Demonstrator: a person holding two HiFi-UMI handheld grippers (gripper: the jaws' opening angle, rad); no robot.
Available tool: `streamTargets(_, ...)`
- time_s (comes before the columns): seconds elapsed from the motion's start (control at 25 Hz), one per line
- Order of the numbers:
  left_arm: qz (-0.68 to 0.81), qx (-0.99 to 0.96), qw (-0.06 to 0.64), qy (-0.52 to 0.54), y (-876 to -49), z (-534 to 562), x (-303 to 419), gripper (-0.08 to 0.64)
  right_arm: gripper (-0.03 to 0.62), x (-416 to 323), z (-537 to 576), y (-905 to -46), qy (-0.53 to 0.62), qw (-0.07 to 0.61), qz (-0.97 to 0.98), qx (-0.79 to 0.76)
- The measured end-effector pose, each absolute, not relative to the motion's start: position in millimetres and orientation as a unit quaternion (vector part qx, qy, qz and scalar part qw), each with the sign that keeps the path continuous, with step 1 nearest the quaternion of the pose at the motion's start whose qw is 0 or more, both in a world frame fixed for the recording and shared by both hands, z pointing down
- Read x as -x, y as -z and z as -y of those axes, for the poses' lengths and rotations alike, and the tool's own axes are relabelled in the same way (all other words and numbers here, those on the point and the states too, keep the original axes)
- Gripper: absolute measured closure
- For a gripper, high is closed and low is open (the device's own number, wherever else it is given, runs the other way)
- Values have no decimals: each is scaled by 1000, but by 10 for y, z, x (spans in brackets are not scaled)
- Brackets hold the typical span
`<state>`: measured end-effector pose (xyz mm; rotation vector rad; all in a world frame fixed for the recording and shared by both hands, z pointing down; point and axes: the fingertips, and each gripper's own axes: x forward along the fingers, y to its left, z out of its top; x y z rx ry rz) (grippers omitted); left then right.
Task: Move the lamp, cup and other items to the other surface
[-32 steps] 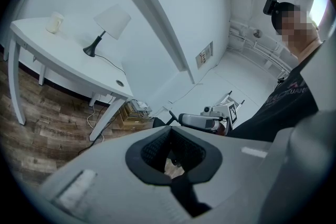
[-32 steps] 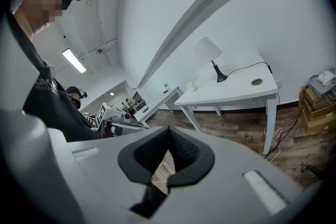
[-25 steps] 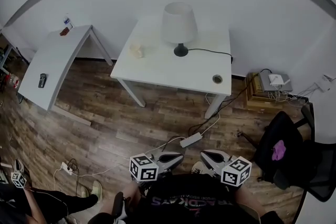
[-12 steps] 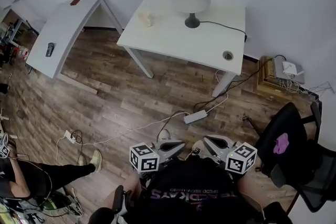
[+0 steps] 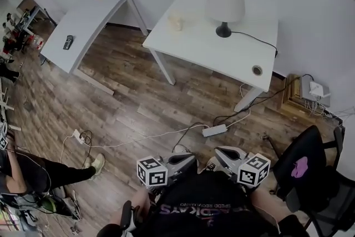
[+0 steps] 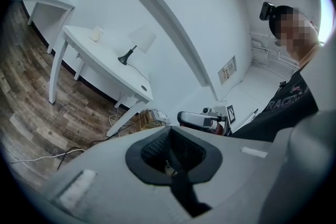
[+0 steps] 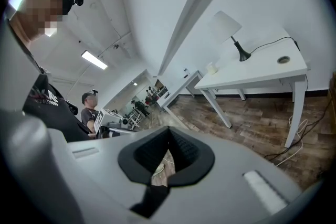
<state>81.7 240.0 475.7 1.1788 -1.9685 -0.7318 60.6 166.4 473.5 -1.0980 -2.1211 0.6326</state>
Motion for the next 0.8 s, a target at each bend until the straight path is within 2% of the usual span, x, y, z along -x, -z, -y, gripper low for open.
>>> streamTargets(0.44, 775, -441, 325, 316, -4707, -2992, -309, 557, 586, -44, -2247, -4679, -200, 330, 814, 435)
streamTargets(0.8, 789, -445, 299, 300, -4701, -3668, 157, 555, 583, 592, -2890, -4731, -187, 324, 819, 436)
